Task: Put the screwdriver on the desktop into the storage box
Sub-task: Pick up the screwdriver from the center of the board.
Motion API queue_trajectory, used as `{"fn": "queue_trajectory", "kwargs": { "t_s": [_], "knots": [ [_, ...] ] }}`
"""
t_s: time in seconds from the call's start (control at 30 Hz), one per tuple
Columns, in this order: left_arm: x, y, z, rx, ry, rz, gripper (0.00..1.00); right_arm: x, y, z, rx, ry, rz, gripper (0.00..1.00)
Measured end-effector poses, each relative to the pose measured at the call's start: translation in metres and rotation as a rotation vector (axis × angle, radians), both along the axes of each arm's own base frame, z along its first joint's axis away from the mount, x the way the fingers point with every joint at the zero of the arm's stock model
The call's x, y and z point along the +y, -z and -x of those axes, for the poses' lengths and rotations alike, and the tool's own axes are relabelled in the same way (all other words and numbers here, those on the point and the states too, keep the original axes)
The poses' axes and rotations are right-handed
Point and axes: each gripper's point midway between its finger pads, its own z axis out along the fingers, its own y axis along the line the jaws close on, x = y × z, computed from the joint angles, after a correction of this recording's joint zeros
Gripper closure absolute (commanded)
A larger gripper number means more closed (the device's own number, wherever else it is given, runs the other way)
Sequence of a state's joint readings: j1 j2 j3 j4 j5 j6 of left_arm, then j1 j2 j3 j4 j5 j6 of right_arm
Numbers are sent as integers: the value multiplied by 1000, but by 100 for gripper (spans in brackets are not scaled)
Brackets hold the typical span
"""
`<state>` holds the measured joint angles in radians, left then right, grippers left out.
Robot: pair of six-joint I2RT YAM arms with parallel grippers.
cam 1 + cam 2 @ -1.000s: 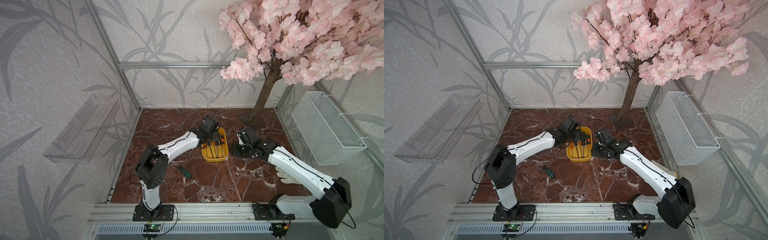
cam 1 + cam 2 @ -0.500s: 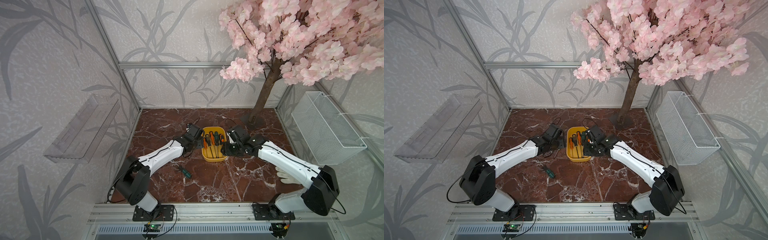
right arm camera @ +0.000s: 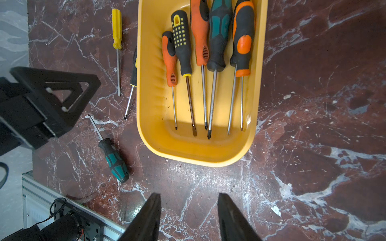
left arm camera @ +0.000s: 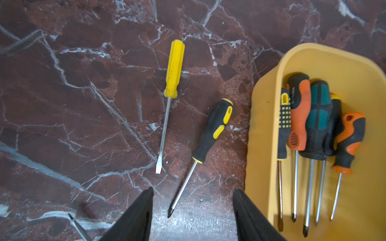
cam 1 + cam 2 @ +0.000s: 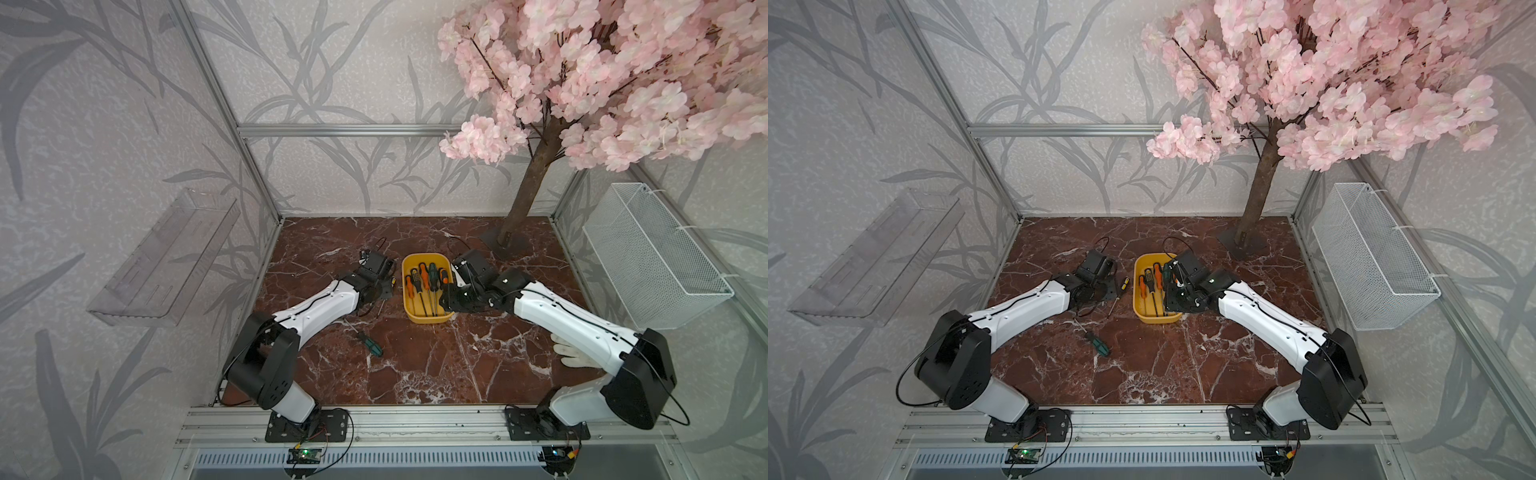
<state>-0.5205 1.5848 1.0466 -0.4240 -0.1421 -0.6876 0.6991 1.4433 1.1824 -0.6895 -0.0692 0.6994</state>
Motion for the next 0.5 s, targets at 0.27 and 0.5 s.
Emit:
{"fn": "queue_trajectory", "kwargs": {
  "t_s": [0.27, 0.5],
  "knots": [
    [-1, 28, -22, 60, 20, -29, 40, 0, 0, 0, -1, 0, 1, 52],
    [-6, 44, -42, 83, 42, -33, 42, -3, 5, 2, 3, 4, 13, 52]
  ]
}}
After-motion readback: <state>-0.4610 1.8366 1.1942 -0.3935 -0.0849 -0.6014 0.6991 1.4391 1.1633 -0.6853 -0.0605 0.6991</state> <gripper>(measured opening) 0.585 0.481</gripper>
